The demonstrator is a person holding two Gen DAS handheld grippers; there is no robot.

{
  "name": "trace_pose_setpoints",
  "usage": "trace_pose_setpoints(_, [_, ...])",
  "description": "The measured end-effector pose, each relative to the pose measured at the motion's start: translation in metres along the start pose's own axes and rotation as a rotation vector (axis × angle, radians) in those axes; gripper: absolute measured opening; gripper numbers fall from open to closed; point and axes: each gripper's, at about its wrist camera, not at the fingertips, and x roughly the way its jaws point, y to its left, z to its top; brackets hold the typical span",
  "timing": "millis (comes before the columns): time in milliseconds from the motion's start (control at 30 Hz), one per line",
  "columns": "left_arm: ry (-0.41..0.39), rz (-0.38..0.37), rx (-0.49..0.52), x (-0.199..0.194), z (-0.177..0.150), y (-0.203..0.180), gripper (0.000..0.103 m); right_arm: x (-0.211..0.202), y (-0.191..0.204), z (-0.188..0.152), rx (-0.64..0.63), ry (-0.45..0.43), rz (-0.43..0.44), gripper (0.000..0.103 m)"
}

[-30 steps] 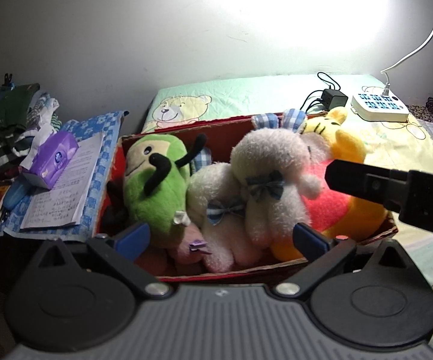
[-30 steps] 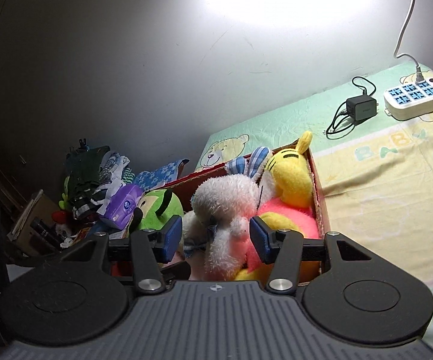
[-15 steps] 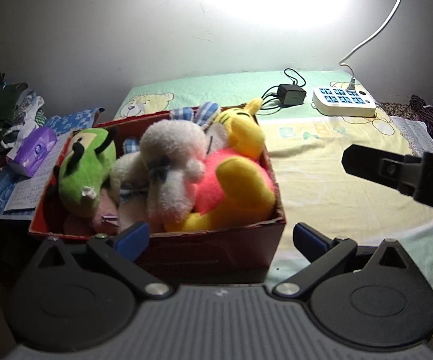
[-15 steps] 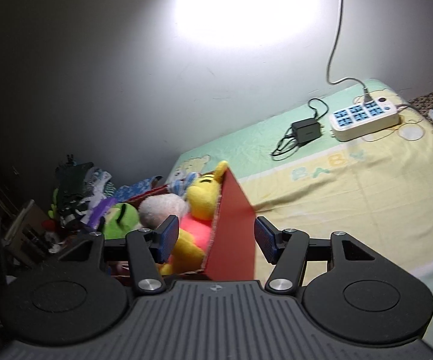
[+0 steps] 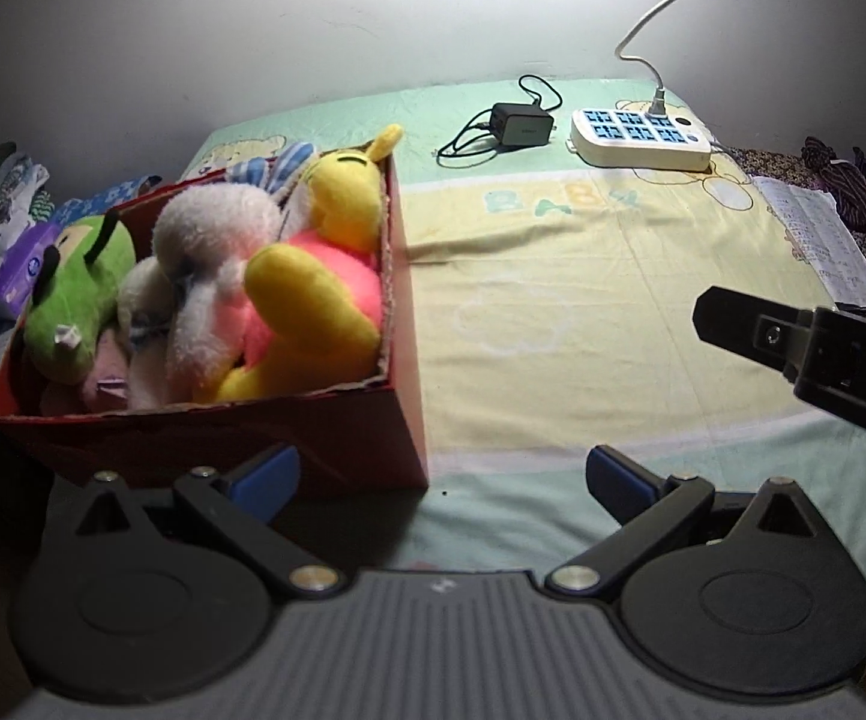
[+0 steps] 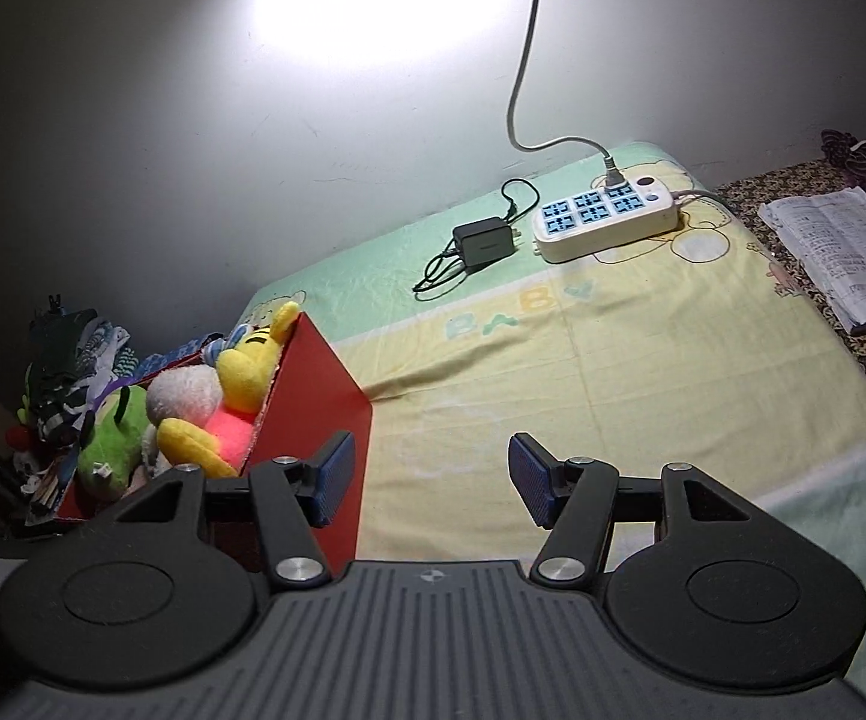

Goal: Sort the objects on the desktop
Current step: 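Withdraw the right gripper from the box over the bed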

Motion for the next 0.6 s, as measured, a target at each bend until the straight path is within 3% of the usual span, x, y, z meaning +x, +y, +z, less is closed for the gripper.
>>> trace_pose_setpoints(600, [0.064, -0.007, 0.048, 0.024, -0.001, -0.052, 0.101, 0.007, -0.037, -0.008, -0.058, 0.064, -0.227, 0.064])
